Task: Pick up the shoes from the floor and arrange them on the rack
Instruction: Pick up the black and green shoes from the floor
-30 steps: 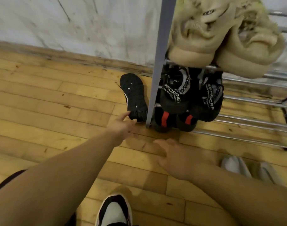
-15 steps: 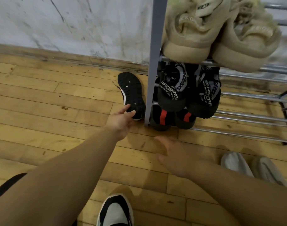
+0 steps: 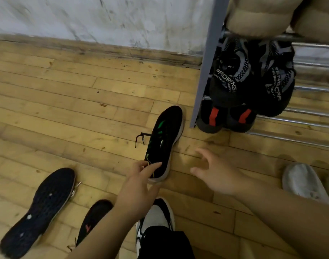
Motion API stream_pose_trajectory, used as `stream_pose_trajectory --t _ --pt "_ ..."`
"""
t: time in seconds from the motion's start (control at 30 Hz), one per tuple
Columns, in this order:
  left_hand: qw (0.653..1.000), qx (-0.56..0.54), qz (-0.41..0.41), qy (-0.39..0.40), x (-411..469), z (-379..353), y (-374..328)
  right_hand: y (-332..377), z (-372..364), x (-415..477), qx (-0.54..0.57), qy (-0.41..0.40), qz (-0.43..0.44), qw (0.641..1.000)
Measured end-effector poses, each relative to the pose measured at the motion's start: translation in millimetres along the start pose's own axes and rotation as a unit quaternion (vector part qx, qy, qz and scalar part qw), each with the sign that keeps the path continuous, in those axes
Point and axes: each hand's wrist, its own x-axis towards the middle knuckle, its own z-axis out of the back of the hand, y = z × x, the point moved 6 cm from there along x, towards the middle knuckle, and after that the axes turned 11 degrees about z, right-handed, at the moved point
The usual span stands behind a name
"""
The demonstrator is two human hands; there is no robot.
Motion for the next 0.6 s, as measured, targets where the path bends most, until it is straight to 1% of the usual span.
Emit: stream_pose_trajectory --t 0.03,0.07,0.17,0.27,0.37,0.43,0.5,0.6 --pt "0.998 -0.026 0.05 -0.001 3.2 -3.5 9.2 0.7 -4.9 1.3 0.005 0.006 -0.005 1.0" --pt "0.995 -0.063 0.08 0.001 7.9 -6.8 14.1 2.2 -10.0 3.1 0.011 0.013 -0.01 1.0" --pt "0.982 -0.152 0.114 0.016 24.9 -15.6 13.2 6.8 -26.0 15.1 0.069 0.021 -0.037 0.997" --pt "0.966 -0.221 0.129 0.028 32.1 -21.7 11.6 11.5 -36.2 33.4 0.126 0.0 -0.055 0.99" --pt "0.951 -0.27 0.114 0.098 24.9 -37.0 2.0 18.8 -38.9 49.5 0.221 -0.023 -0.04 0.974" --pt "0.939 -0.303 0.109 0.122 17.7 -43.9 -0.7 20.7 -37.6 51.7 0.237 -0.032 -0.046 0.97" --pt "0.927 -0.341 0.117 0.105 9.8 -37.2 1.6 24.7 -35.6 50.3 0.219 -0.051 -0.034 0.974" --pt "0.918 -0.375 0.115 0.053 -6.7 -12.4 4.2 40.1 -41.5 48.0 0.209 -0.085 0.0 0.974"
